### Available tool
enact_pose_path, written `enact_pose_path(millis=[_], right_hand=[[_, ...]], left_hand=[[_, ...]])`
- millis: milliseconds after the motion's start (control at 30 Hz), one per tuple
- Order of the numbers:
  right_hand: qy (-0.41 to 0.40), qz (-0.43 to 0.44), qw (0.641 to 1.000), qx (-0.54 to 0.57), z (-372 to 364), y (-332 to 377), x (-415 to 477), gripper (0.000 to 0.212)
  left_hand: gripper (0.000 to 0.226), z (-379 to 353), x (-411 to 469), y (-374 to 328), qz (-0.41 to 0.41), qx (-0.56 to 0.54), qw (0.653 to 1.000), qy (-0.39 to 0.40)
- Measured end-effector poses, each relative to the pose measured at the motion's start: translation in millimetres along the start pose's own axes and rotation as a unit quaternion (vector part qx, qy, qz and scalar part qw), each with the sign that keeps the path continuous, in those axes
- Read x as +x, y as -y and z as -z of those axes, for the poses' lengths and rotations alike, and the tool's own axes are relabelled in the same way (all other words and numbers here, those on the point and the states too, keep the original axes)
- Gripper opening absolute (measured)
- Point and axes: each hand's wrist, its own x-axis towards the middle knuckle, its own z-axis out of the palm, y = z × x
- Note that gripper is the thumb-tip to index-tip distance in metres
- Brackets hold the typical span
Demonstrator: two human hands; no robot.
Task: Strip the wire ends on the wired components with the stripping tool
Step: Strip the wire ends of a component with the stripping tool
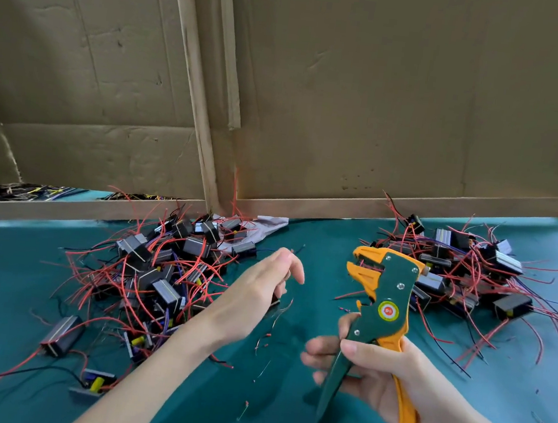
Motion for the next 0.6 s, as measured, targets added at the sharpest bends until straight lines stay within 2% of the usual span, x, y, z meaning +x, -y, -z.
enact_pose_path(millis=[133, 233, 433, 600], right_hand=[[0.055, -0.006, 0.998, -0.025, 2, -1, -1, 0.029], [0.061, -0.010, 0.996, -0.057, 2, -3, 0, 0.028], [0.066, -0.006, 0.992, -0.106, 3, -1, 0, 0.028], [0.077, 0.000, 0.989, -0.124, 4, 0, -2, 0.026]], left_hand=[[0.043, -2, -3, -7, -0.012, 0.027, 1.000, -0.010], [0.034, -2, -3, -13, -0.056, 0.047, 0.997, -0.014], [0.013, -2, 0, -19, -0.097, -0.024, 0.994, -0.054], [0.020, 0, -4, -27, -0.076, -0.086, 0.993, -0.021]])
